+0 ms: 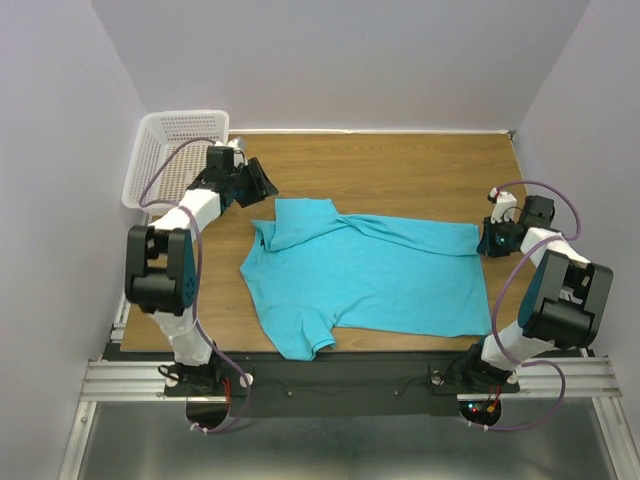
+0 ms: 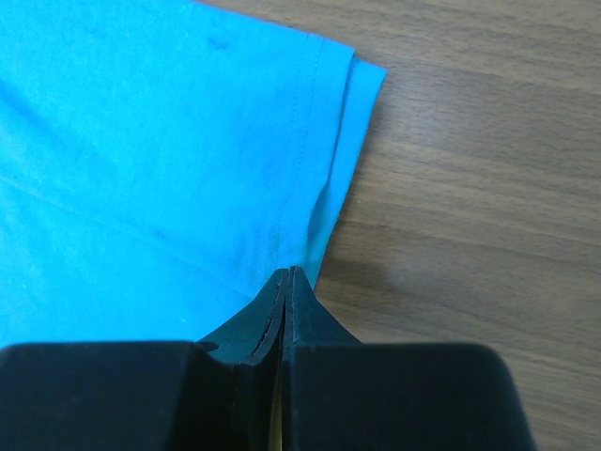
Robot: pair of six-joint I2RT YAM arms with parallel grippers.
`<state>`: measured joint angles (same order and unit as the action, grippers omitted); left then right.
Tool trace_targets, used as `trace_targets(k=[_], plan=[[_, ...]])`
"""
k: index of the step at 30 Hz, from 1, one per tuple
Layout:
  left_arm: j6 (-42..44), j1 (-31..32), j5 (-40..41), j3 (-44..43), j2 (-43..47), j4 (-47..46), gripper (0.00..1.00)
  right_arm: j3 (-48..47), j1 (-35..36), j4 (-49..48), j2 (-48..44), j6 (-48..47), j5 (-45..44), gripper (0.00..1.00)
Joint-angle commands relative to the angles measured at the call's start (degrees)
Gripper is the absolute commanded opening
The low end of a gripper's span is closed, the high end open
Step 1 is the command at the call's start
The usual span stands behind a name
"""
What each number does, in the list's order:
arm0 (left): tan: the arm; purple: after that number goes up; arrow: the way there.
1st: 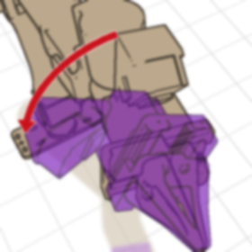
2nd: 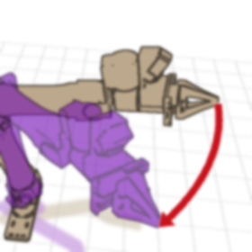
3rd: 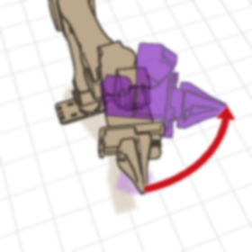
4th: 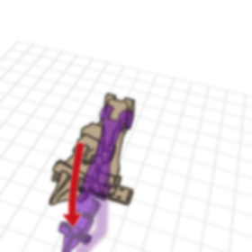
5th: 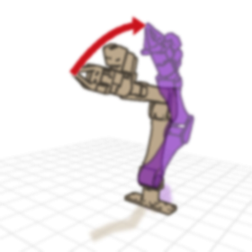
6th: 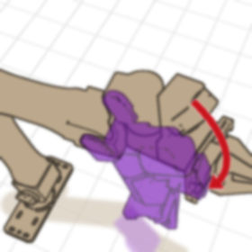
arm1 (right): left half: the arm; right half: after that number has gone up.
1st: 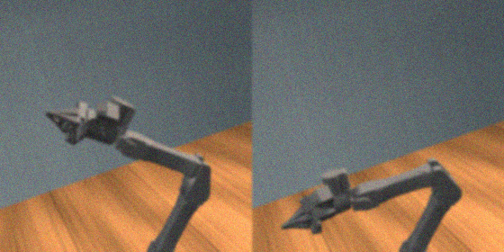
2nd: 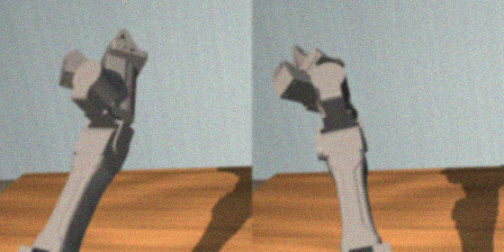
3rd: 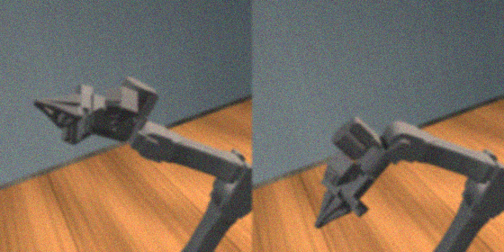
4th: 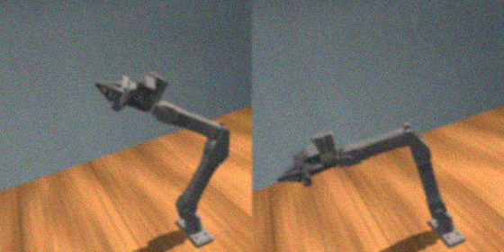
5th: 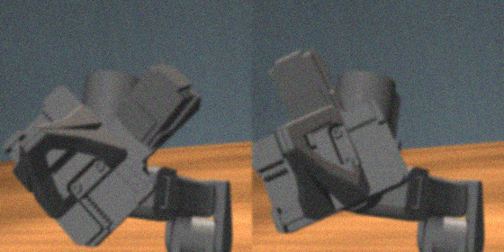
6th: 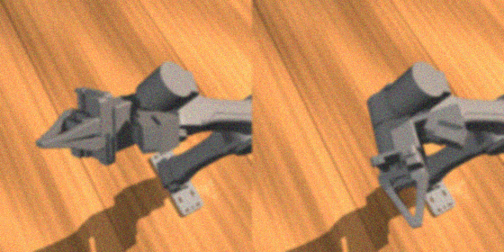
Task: Fold and stack the t-shirts
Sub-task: Flatten the tshirt out
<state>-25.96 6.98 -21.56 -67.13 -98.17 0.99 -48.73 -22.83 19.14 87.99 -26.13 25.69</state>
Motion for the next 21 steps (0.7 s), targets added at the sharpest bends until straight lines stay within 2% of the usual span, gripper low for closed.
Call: trace_targets(k=[1,7,21], plan=[[3.98,-0.13,-2.26,-10.72,-9.02,1.81,0.58,-1.72,-0.37,0.02,0.96,-0.15,1.38,0.01],[8.28,-0.04,0.29,-17.94,-16.08,9.98,0.58,-2.07,-0.37,0.11,1.57,0.11,1.64,0.00],[11.63,1.01,-1.82,-21.46,-22.76,11.84,0.55,-2.34,-0.37,0.29,2.28,0.64,1.82,0.01]])
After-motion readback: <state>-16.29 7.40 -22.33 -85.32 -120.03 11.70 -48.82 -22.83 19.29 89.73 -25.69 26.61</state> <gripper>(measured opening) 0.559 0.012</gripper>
